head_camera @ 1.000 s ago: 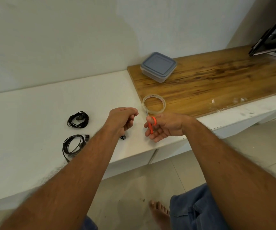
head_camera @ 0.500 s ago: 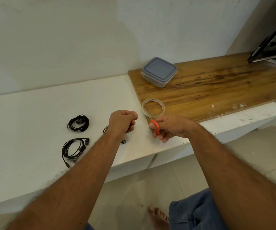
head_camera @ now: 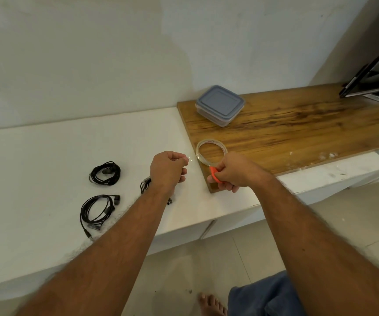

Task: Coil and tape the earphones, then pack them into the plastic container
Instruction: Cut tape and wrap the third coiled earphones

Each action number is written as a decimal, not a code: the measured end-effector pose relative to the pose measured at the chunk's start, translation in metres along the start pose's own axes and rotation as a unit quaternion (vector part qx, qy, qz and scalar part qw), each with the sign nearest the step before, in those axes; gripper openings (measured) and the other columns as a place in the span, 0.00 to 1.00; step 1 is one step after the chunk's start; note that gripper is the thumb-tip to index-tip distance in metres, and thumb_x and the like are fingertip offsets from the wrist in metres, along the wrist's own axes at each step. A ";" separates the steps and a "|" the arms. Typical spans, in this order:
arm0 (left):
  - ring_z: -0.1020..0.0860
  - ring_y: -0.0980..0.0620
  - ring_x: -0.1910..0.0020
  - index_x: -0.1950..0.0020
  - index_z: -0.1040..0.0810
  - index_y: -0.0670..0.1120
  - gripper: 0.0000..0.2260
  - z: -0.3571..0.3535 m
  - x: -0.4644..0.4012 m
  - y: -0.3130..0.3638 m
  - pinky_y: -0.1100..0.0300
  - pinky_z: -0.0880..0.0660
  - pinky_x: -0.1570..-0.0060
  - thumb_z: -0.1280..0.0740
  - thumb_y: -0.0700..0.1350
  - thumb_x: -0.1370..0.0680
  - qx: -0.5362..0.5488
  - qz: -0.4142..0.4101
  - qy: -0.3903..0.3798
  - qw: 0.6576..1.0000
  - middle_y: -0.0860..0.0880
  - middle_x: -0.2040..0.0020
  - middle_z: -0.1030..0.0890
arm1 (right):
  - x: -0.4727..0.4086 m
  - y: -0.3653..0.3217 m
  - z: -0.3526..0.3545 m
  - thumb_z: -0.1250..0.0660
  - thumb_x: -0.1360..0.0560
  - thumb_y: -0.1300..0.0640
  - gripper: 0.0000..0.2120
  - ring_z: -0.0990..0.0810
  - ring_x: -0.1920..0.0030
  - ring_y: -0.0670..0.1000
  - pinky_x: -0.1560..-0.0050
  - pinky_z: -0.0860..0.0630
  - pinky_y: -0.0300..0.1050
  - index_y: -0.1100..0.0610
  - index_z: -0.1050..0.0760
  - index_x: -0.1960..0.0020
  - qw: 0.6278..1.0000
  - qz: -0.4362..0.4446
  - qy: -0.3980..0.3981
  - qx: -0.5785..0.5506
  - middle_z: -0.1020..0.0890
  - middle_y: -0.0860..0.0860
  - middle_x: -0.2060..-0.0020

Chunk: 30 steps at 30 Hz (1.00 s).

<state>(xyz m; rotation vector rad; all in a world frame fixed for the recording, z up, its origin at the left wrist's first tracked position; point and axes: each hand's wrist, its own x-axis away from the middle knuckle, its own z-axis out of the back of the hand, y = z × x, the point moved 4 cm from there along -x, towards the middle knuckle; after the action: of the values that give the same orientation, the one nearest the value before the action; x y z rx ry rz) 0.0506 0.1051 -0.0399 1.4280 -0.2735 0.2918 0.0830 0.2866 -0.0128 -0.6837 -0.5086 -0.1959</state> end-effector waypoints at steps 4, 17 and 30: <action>0.22 0.56 0.71 0.55 0.19 0.44 0.02 0.001 -0.002 -0.001 0.64 0.26 0.73 0.30 0.38 0.24 -0.004 -0.002 0.007 1.000 0.48 0.62 0.18 | -0.004 -0.002 0.004 0.27 0.25 0.53 0.05 0.19 0.67 0.48 0.68 0.21 0.40 0.54 0.16 0.57 0.999 -0.016 0.021 0.031 0.15 0.53 0.65; 0.22 0.57 0.70 0.53 0.18 0.44 0.02 0.001 -0.006 -0.002 0.64 0.26 0.73 0.31 0.39 0.24 -0.015 -0.005 0.019 1.000 0.49 0.62 0.18 | -0.014 -0.014 0.017 0.24 0.31 0.47 0.12 0.18 0.58 0.49 0.52 0.17 0.50 0.55 0.16 0.55 0.976 -0.055 0.079 0.194 0.17 0.51 0.62; 0.21 0.57 0.70 0.53 0.18 0.45 0.02 0.002 -0.006 -0.002 0.65 0.25 0.73 0.31 0.40 0.24 -0.031 -0.016 0.020 0.999 0.50 0.62 0.18 | -0.015 -0.023 0.023 0.23 0.32 0.48 0.16 0.20 0.53 0.51 0.52 0.20 0.47 0.55 0.22 0.50 0.951 -0.048 0.117 0.282 0.19 0.51 0.57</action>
<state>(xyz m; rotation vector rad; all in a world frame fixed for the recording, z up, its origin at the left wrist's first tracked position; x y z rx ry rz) 0.0455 0.1029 -0.0437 1.3626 -0.2243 0.2836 0.0533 0.2842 0.0076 -0.0737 -0.3451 -0.2080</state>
